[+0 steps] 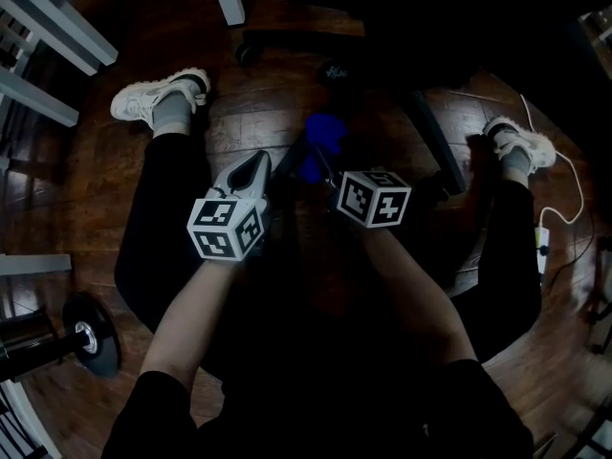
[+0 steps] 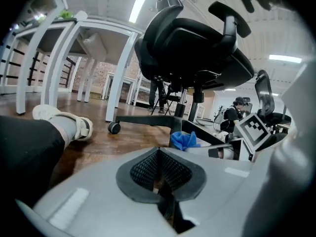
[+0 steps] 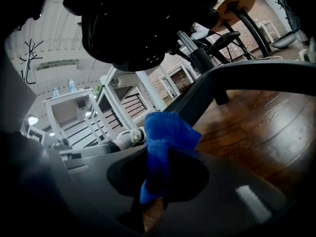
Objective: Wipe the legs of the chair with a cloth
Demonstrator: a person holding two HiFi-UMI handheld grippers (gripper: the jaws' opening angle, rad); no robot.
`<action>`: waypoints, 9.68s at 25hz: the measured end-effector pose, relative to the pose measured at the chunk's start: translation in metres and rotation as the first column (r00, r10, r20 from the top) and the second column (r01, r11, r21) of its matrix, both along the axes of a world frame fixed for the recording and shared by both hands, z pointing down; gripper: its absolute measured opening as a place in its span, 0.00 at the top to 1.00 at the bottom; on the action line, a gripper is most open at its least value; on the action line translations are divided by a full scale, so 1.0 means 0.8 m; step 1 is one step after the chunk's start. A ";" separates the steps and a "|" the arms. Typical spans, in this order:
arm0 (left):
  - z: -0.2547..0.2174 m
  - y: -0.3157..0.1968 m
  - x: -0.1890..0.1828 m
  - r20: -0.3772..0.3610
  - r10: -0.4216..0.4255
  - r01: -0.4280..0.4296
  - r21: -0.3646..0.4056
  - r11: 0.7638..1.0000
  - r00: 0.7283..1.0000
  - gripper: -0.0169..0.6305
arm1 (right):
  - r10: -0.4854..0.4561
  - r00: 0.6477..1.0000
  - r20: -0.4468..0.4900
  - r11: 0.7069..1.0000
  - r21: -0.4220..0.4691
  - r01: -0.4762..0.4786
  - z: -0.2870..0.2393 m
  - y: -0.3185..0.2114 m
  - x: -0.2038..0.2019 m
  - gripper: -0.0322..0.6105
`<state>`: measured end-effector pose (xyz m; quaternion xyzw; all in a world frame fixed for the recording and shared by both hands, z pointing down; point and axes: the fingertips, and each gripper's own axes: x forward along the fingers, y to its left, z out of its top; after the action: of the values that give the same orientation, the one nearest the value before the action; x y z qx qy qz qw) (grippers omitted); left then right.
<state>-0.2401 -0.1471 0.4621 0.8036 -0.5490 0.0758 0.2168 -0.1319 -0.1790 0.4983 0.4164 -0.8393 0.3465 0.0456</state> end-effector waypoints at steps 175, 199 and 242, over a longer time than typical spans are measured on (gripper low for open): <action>-0.004 0.008 0.392 0.252 0.398 -0.406 -0.019 0.913 0.882 0.97 | -0.383 0.903 -0.196 0.924 -0.090 0.372 0.011 -0.036 0.362 0.81; 0.086 -0.086 0.121 0.628 0.271 -0.147 -0.242 0.959 0.729 0.71 | -0.172 0.955 -0.242 0.968 -0.223 0.118 0.041 -0.034 0.375 0.82; 0.016 -0.041 0.193 0.257 0.412 -0.399 -0.103 0.911 0.874 0.58 | -0.058 0.996 -0.062 0.990 -0.130 0.050 0.018 0.022 0.159 0.82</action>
<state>-0.0860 -0.1796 0.4750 0.8772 -0.3912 0.2423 0.1369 -0.0046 -0.1615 0.5130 0.4007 -0.8244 0.3846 0.1092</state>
